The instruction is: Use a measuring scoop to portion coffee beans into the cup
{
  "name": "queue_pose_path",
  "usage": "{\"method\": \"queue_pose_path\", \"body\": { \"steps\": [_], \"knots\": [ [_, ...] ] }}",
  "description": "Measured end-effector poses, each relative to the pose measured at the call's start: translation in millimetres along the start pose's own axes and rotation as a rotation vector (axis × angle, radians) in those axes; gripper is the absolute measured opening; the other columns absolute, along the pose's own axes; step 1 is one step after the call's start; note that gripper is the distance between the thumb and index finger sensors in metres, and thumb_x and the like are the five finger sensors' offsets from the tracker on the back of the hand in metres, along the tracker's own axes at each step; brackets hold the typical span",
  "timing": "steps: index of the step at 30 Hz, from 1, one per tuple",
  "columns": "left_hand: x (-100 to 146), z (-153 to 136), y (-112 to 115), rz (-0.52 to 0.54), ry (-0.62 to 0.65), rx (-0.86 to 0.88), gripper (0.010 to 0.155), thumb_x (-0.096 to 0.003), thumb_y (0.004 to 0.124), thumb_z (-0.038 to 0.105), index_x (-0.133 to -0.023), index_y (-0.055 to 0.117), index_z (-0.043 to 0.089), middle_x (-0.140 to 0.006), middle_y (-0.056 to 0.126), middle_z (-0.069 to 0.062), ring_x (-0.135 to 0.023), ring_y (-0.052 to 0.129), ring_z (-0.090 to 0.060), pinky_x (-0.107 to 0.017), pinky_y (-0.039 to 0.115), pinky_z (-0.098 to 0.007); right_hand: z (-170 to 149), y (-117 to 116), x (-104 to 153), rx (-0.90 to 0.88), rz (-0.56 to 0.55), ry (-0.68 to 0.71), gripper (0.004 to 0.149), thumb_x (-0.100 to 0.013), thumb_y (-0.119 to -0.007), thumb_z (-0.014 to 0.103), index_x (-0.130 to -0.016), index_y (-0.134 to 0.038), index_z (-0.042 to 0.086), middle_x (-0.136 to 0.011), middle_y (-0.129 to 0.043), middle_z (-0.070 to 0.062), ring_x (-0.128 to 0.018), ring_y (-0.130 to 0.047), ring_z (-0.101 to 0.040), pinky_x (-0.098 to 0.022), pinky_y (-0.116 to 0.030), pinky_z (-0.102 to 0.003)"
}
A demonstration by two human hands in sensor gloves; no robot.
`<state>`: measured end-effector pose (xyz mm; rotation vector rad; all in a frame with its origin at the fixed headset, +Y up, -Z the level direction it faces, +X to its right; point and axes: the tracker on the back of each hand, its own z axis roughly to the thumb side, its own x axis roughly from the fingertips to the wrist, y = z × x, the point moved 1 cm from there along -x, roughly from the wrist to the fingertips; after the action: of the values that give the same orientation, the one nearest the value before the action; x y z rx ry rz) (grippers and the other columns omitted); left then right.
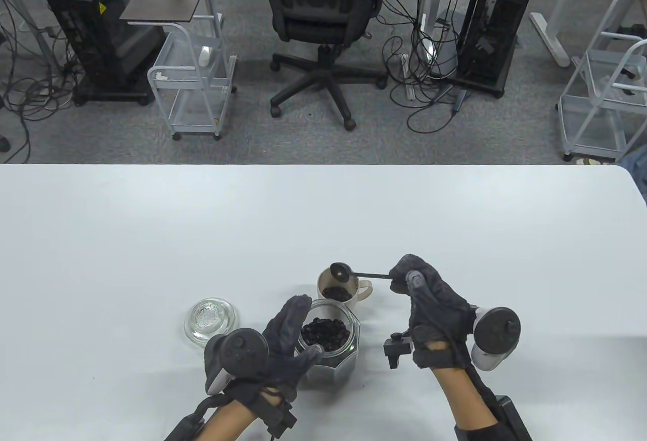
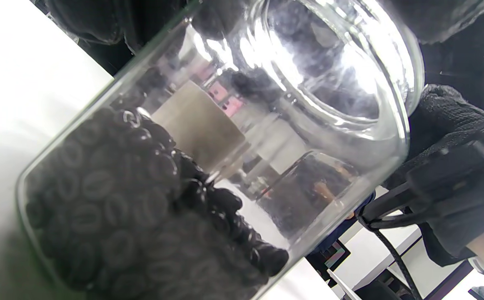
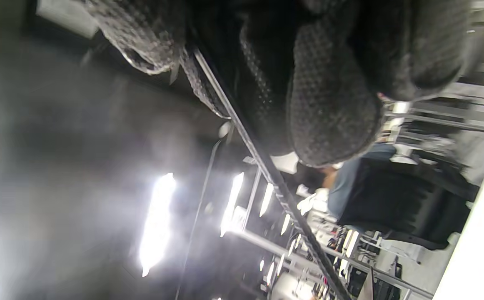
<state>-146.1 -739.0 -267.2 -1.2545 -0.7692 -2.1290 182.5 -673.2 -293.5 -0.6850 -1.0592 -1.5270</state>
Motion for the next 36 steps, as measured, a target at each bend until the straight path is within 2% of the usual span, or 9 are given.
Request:
{"method": "queue_pose_path", "body": {
  "steps": [2,5,12,15,20,28,36],
  "knots": [
    [0,0,0,0.002,0.002,0.002,0.093,-0.0423,0.059,0.073,-0.112,0.027,0.021,-0.119,0.036,-0.016,-0.104,0.058,-0.055,-0.069,0.053,-0.069,-10,7,1,-0.157,-0.077,-0.145,0.043,-0.052,-0.073,0.035,-0.083,-0.082,0.007,-0.069,-0.092,-0.025,-0.047,-0.102,-0.046,-0.039,-0.079,-0.058],
    [0,0,0,0.003,0.003,0.001,0.093,-0.0423,0.059,0.073,-0.112,0.027,0.021,-0.119,0.036,-0.016,-0.104,0.058,-0.055,-0.069,0.054,-0.069,-18,11,1,-0.276,-0.079,-0.228,0.042,-0.053,-0.072,0.037,-0.082,-0.082,0.007,-0.066,-0.093,-0.024,-0.043,-0.102,-0.043,-0.038,-0.08,-0.056],
    [0,0,0,0.002,0.001,0.006,0.092,-0.0424,0.059,0.073,-0.112,0.027,0.022,-0.119,0.036,-0.016,-0.104,0.058,-0.055,-0.069,0.054,-0.069,-19,12,-2,-0.297,-0.036,-0.241,0.041,-0.054,-0.071,0.04,-0.078,-0.084,0.009,-0.059,-0.095,-0.019,-0.035,-0.103,-0.037,-0.034,-0.081,-0.052],
    [0,0,0,0.0,0.0,0.005,0.092,-0.0425,0.059,0.073,-0.112,0.027,0.022,-0.119,0.036,-0.016,-0.104,0.057,-0.055,-0.069,0.053,-0.069,-12,10,-3,-0.265,-0.013,-0.196,0.04,-0.054,-0.071,0.04,-0.077,-0.085,0.009,-0.058,-0.096,-0.019,-0.033,-0.103,-0.036,-0.033,-0.081,-0.051],
    [0,-1,0,0.001,0.002,0.009,0.092,-0.0423,0.059,0.073,-0.112,0.027,0.022,-0.119,0.036,-0.016,-0.104,0.058,-0.055,-0.069,0.054,-0.069,9,2,-3,-0.099,0.057,-0.015,0.04,-0.053,-0.072,0.04,-0.076,-0.086,0.01,-0.057,-0.096,-0.018,-0.032,-0.103,-0.036,-0.032,-0.082,-0.051],
    [0,-1,0,0.002,0.001,0.012,0.092,-0.0423,0.059,0.073,-0.112,0.027,0.022,-0.119,0.036,-0.016,-0.104,0.058,-0.055,-0.069,0.054,-0.069,46,-28,10,0.096,0.253,0.281,0.04,-0.053,-0.072,0.038,-0.078,-0.085,0.01,-0.06,-0.094,-0.02,-0.037,-0.101,-0.04,-0.036,-0.079,-0.054],
    [0,-1,0,0.0,0.001,0.01,0.093,-0.0423,0.059,0.073,-0.112,0.027,0.021,-0.119,0.036,-0.017,-0.104,0.058,-0.055,-0.069,0.054,-0.069,57,-52,24,0.318,0.391,0.468,0.04,-0.052,-0.073,0.038,-0.078,-0.086,0.01,-0.062,-0.094,-0.021,-0.039,-0.1,-0.042,-0.037,-0.078,-0.056]
  ]
}}
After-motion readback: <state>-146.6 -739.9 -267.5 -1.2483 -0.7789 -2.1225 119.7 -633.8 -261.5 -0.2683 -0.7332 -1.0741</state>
